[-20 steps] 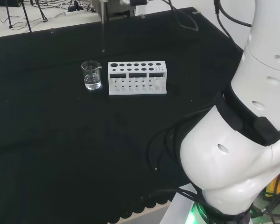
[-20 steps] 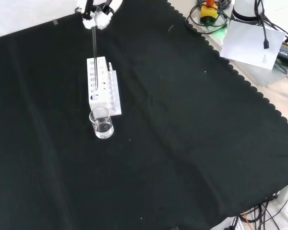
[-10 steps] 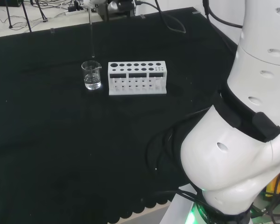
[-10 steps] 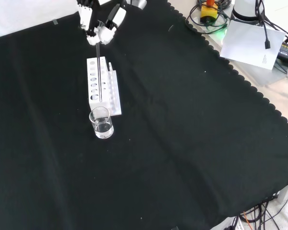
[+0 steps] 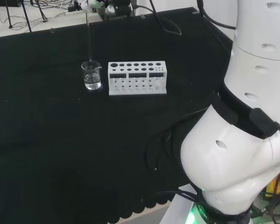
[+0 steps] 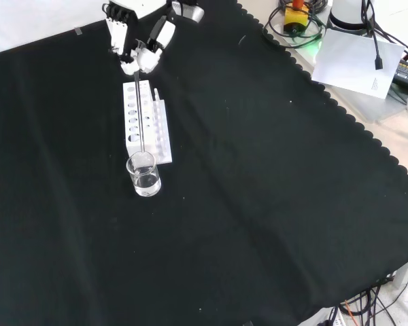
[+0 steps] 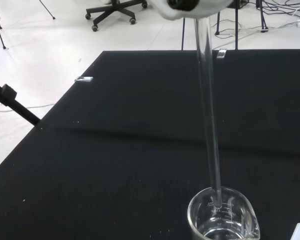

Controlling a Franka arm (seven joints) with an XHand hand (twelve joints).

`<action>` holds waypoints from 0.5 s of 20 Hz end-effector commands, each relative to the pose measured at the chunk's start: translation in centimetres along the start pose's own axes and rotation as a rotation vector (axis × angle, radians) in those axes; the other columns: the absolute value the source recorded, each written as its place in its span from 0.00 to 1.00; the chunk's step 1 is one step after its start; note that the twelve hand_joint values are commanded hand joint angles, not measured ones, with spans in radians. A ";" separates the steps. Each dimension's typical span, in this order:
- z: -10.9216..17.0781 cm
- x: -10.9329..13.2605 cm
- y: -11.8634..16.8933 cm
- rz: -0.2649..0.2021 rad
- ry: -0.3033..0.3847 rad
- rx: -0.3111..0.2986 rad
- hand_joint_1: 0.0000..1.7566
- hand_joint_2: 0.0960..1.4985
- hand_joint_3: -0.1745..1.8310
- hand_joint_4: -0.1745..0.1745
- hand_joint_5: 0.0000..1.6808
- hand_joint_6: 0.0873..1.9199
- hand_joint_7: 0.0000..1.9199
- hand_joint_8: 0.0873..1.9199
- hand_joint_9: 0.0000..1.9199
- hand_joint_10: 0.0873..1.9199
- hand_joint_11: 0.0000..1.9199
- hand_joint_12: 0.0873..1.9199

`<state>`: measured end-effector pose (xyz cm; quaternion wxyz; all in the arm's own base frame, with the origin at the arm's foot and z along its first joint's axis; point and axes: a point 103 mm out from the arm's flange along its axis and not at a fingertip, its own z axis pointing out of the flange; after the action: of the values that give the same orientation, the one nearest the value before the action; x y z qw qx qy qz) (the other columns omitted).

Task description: Stir in the beaker to the left of the white test tube rack with the glass rod.

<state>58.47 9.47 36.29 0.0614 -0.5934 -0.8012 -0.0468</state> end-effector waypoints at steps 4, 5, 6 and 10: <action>2.4 0.3 1.2 -0.012 0.000 0.024 0.73 0.71 0.09 0.00 0.62 0.28 0.56 0.59 0.83 0.44 0.82 0.35; 2.9 0.3 1.5 -0.015 0.001 0.029 0.73 0.71 0.09 0.00 0.62 0.28 0.56 0.59 0.83 0.44 0.82 0.35; 3.2 0.2 1.6 -0.017 0.001 0.033 0.73 0.71 0.09 0.00 0.62 0.28 0.56 0.59 0.83 0.44 0.82 0.35; 5.5 -0.1 2.1 -0.020 0.014 0.042 0.73 0.71 0.09 0.00 0.62 0.28 0.56 0.59 0.83 0.44 0.82 0.35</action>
<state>59.78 10.55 32.42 0.0753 -0.5876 -0.8050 -0.0321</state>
